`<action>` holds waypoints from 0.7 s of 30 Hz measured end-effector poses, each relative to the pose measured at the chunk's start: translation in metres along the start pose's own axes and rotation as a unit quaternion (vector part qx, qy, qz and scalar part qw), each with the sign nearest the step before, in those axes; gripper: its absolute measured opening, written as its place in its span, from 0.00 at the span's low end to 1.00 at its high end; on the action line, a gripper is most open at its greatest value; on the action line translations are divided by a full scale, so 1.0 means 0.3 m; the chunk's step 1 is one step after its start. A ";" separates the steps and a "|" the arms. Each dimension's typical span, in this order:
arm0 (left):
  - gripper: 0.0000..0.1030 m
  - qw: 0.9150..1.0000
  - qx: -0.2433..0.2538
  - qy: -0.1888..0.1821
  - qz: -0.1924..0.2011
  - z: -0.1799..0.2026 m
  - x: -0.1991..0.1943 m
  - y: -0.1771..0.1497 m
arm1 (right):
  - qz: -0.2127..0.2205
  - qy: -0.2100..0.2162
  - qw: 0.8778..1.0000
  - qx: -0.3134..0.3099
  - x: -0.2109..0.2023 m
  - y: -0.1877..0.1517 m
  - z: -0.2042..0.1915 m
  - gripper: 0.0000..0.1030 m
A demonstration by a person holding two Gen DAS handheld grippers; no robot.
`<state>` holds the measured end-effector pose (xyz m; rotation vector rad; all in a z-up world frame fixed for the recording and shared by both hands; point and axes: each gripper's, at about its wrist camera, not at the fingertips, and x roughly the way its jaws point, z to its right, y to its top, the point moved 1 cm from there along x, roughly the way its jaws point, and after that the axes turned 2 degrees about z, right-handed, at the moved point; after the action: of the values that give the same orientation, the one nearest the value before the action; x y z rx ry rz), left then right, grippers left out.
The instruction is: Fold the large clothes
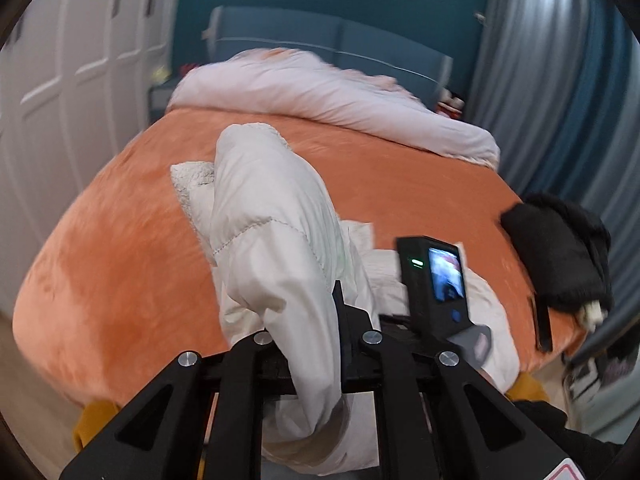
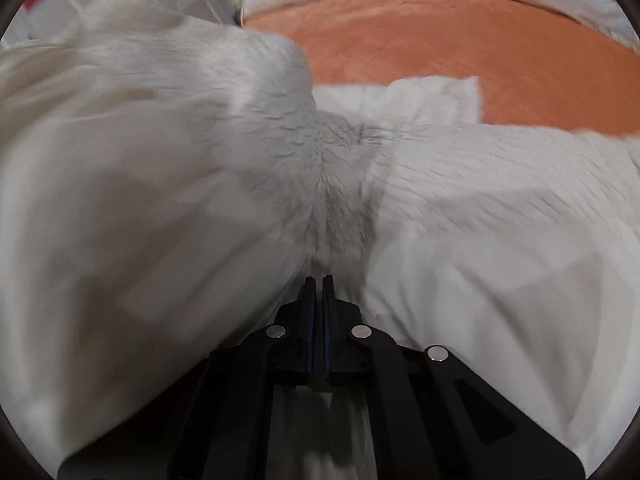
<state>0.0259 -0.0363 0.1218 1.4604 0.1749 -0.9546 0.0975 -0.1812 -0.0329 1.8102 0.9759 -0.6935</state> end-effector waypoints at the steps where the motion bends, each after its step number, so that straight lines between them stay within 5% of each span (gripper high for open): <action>1: 0.07 1.000 0.011 -0.003 -0.001 0.029 0.003 0.006 | 0.011 0.019 1.000 0.013 -0.065 -0.030 0.035 0.05; 7: 0.07 0.994 0.102 -0.033 -0.008 0.260 0.042 0.014 | 0.013 0.099 0.993 0.060 -0.237 -0.221 0.161 0.05; 16: 0.07 0.974 0.208 -0.068 -0.063 0.556 0.243 -0.113 | -0.019 0.178 0.973 0.142 -0.148 -0.345 0.279 0.00; 21: 0.07 0.966 0.237 -0.070 -0.081 0.645 0.319 -0.156 | 0.056 0.158 0.969 0.183 -0.387 -0.361 0.475 0.07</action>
<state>-0.0274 -0.2410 0.0583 1.8254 -0.0449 -1.2913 -0.0619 -0.3219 -0.0492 2.3376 0.9860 -0.5485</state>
